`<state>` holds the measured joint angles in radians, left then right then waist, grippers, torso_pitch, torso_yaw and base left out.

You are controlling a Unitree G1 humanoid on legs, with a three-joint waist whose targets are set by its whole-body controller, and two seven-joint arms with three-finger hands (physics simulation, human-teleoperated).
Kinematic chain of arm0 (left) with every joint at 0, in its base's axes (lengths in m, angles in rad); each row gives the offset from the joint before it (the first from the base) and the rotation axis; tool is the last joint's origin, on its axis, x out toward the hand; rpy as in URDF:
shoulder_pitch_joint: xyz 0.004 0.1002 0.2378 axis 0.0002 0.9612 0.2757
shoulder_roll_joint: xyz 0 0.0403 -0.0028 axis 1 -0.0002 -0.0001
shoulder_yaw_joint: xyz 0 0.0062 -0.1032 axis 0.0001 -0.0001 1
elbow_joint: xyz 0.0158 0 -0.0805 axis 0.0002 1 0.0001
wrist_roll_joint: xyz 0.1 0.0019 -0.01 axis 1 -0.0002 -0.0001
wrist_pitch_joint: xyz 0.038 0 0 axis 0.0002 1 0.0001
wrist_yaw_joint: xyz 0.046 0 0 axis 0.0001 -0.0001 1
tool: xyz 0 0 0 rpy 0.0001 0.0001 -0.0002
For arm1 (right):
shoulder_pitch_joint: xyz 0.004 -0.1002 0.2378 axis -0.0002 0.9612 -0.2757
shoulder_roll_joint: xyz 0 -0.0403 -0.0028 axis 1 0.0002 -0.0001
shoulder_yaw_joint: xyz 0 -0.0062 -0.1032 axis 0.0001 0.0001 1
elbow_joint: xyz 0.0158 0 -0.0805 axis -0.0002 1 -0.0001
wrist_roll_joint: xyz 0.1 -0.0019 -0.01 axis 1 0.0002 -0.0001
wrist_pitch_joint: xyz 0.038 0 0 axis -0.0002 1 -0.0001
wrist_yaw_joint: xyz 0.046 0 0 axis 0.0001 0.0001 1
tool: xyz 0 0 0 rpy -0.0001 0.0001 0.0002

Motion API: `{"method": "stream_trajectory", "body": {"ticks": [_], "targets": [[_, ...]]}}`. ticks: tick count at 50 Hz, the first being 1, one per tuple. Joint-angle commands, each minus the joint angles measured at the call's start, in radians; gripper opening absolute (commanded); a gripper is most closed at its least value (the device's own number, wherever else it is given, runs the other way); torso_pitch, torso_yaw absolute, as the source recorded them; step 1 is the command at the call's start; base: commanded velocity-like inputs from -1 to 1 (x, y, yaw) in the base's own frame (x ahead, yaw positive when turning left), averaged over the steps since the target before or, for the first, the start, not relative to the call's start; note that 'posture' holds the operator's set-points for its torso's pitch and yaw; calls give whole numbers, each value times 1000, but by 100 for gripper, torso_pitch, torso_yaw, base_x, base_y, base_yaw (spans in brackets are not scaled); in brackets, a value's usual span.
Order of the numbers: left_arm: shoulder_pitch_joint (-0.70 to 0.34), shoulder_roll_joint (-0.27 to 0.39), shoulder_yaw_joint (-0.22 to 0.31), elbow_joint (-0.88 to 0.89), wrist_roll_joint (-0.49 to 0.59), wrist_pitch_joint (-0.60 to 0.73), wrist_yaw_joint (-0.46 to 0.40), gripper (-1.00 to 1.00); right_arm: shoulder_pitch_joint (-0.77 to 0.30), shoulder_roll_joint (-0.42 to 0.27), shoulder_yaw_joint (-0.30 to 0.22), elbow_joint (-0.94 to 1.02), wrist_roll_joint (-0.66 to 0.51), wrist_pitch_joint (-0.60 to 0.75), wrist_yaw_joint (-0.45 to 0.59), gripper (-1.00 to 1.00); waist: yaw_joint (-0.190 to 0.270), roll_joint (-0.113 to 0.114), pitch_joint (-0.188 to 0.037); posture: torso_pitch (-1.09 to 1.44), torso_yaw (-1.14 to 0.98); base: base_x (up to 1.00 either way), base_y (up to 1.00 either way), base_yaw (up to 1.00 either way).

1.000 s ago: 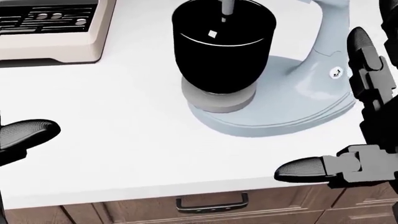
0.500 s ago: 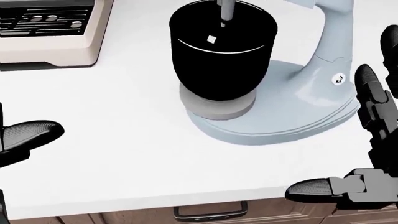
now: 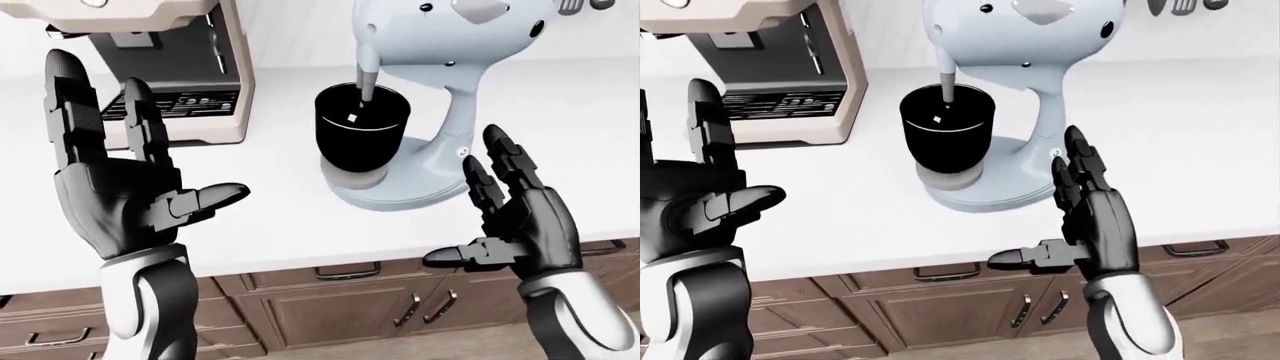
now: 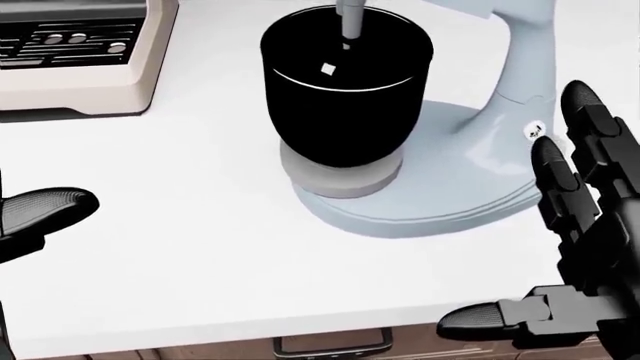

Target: Open the stand mixer head.

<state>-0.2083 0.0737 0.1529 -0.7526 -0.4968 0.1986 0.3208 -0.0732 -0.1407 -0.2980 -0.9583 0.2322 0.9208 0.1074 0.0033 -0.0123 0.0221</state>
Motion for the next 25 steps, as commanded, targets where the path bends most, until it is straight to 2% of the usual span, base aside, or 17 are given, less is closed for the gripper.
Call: {"method": "stream_trajectory", "body": {"ticks": [1, 25], "targets": [[-19, 5, 2, -25, 3, -22, -8, 100, -18, -2, -3, -34, -13, -34, 16, 100, 0, -1, -16, 0, 0, 0, 0, 0], [-14, 4, -1, -41, 4, -16, -5, 100, -15, 14, 2, 61, -66, -132, 46, 100, -1, 2, -18, 0, 0, 0, 0, 0]]}}
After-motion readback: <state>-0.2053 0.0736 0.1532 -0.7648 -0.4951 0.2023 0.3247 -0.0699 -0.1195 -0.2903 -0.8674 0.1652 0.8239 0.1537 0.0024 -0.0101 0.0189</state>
